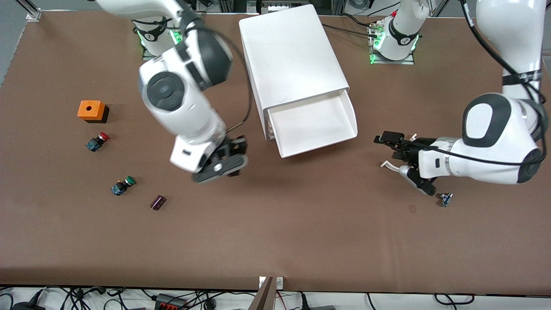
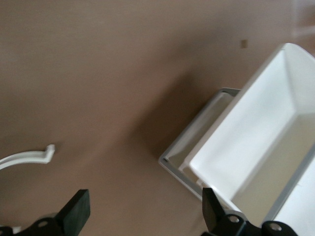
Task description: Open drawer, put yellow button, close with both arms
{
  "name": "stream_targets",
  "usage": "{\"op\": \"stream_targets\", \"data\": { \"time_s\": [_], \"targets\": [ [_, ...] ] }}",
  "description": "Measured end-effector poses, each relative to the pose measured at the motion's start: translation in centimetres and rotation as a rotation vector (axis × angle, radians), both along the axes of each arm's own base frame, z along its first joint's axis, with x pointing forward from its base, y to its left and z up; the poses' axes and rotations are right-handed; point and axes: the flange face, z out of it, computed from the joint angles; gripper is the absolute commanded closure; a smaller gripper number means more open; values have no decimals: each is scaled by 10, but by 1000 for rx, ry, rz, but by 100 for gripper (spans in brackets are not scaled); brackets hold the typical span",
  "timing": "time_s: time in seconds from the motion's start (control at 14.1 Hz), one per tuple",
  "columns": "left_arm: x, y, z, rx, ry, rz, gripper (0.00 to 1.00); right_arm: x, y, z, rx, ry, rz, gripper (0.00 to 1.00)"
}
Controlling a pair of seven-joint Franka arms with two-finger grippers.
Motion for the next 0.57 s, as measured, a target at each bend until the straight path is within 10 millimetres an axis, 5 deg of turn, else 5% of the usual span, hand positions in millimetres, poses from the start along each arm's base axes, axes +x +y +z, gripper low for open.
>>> {"op": "stream_targets", "data": {
  "time_s": [0.28,0.57],
  "targets": [
    [13,22,34,297,-82,65,0,-41,56,7,25,3,-35,100],
    [25,24,80,367,-205,90,0,-63,91,6,66,-13,-69,100]
  ]
}}
